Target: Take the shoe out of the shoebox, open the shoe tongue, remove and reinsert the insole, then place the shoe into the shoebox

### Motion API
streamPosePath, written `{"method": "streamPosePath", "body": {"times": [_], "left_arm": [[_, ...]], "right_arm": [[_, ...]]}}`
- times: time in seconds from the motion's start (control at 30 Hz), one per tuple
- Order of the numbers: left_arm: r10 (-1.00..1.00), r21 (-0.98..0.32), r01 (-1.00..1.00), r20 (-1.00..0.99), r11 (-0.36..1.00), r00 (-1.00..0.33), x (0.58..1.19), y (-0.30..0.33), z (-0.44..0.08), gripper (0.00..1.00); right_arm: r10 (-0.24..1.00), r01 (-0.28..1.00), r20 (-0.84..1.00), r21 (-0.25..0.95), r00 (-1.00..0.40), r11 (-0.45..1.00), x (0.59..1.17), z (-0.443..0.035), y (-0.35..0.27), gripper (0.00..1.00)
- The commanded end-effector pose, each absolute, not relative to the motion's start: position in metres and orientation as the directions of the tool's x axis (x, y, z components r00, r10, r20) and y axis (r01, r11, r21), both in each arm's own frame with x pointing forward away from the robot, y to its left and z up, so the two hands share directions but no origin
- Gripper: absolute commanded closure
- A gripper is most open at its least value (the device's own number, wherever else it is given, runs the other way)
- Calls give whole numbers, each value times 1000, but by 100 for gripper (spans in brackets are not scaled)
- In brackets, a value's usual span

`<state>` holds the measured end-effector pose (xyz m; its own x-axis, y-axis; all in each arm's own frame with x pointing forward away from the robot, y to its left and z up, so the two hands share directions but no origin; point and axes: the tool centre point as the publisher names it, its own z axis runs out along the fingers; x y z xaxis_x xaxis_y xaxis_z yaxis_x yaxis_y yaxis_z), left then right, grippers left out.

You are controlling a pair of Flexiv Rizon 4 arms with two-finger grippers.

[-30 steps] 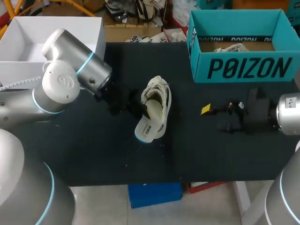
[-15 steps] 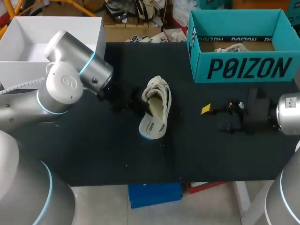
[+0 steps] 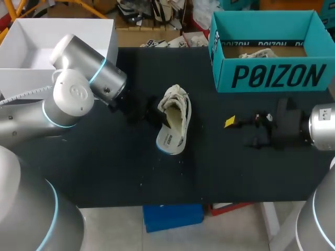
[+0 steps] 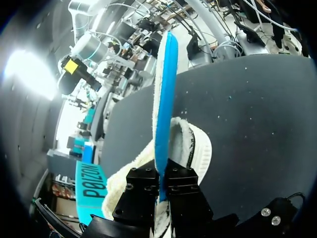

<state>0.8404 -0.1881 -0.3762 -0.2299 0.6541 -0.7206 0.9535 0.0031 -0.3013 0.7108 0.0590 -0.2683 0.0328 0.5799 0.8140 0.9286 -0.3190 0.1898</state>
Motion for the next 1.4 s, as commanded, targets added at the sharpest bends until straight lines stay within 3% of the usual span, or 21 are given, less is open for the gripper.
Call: {"method": "streamPosePath", "body": {"times": [0.03, 0.37, 0.4, 0.43, 0.57, 1.4], "left_arm": [[659, -303, 953, -715, 11, -235, 844, -193, -378, 100], [663, -297, 954, -710, 24, -237, 849, -197, -376, 100], [664, -297, 954, -709, 25, -238, 848, -196, -375, 74], [664, -298, 954, -708, 26, -239, 847, -196, -374, 59], [664, -297, 955, -709, 25, -238, 844, -194, -373, 51], [670, -283, 959, -717, -29, -191, 807, -180, -360, 61]], "right_arm": [[581, 928, 813, 190, 34, -320, 710, -268, 60, 0], [581, 928, 813, 190, 34, -320, 710, -268, 60, 0], [581, 928, 813, 190, 34, -320, 710, -268, 60, 0], [581, 928, 813, 190, 34, -320, 710, -268, 60, 0], [581, 928, 813, 190, 34, -320, 710, -268, 60, 0], [581, 928, 813, 190, 34, -320, 710, -268, 60, 0]]}}
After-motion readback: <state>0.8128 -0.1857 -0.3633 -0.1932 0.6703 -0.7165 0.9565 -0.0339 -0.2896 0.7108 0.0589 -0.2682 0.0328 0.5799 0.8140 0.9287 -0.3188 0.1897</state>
